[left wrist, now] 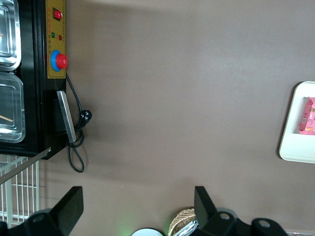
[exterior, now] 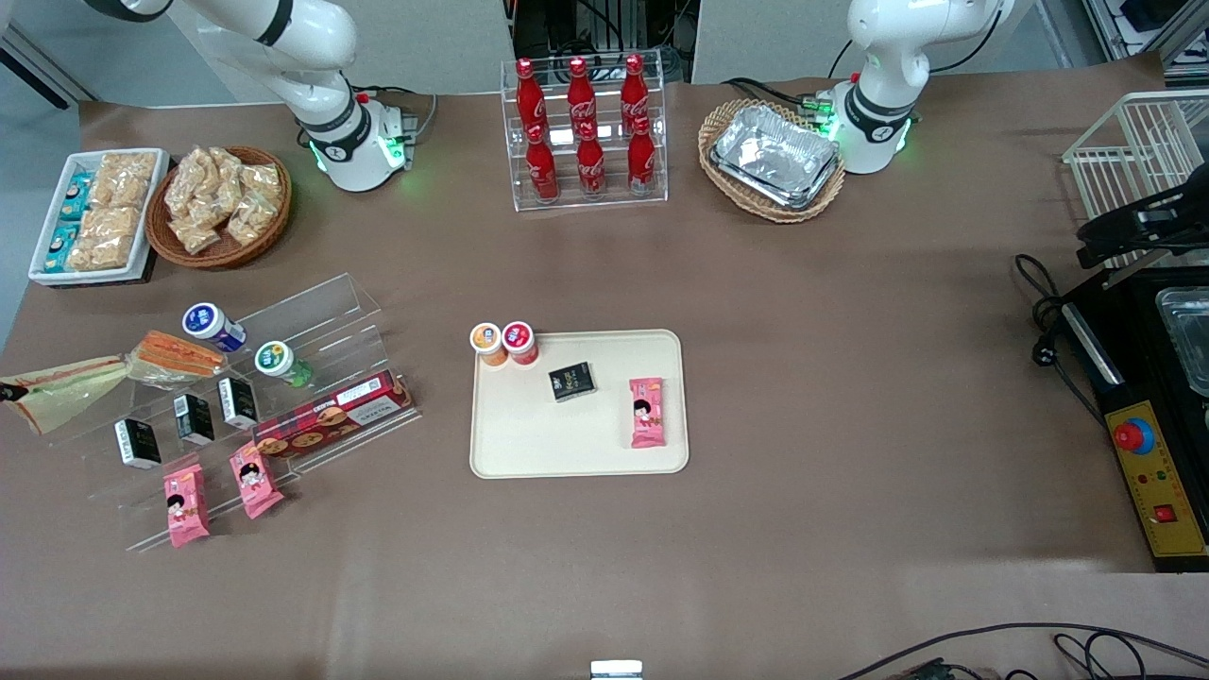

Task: Place sandwich on tray
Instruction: 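Lower the right gripper and grasp the wrapped orange-and-lettuce sandwich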

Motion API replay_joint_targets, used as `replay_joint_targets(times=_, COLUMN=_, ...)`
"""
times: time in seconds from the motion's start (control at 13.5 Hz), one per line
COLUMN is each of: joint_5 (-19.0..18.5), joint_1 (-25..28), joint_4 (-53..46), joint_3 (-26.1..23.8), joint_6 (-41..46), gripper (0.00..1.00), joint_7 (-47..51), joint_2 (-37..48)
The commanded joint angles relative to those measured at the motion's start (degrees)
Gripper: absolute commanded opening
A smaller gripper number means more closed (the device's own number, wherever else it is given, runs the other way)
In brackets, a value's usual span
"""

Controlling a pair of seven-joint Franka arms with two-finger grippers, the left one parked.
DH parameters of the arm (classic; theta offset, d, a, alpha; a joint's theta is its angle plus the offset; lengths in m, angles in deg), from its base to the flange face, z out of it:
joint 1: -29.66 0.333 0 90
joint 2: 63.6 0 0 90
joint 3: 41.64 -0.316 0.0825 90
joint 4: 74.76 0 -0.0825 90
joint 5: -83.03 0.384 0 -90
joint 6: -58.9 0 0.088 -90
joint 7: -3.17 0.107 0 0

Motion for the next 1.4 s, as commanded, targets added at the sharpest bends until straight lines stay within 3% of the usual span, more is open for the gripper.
replay_joint_targets(times=0.0, joint_5=1.8, joint_1=-2.3, joint_4=0.6, joint_3=-0.3, joint_6=-4.4, gripper=1.0, joint_7=-3.8, joint_2=-2.4)
replay_joint_targets(times=0.37, joint_5=5.1, joint_1=-2.5, joint_4=2.0, joint_3=-0.3, joint_6=-9.3, gripper=1.0, joint_7=-6.3, joint_2=-4.6)
replay_joint_targets(times=0.66, joint_5=5.4, joint_1=-2.0, joint_4=2.3, joint_3=-0.4, joint_6=-9.7, gripper=0.98, joint_7=-6.3, joint_2=-5.4)
replay_joint_targets(times=0.74, joint_5=5.4, joint_1=-2.1, joint_4=2.3, joint_3=-0.4, joint_6=-9.7, gripper=0.92, joint_7=-6.3, joint_2=-5.7)
replay_joint_targets(times=1.03, joint_5=5.4, joint_1=-2.6, joint_4=3.1, joint_3=-0.5, joint_6=-9.1, gripper=0.51, joint_7=-13.4, joint_2=-5.2)
replay_joint_targets(times=1.18, joint_5=5.4, joint_1=-3.0, joint_4=3.0, joint_3=-0.4, joint_6=-9.0, gripper=0.43, joint_7=-14.1, joint_2=-5.2)
replay_joint_targets(times=1.33, joint_5=5.4, joint_1=-3.0, joint_4=2.5, joint_3=-0.4, joint_6=-8.8, gripper=0.43, joint_7=-14.2, joint_2=-5.0)
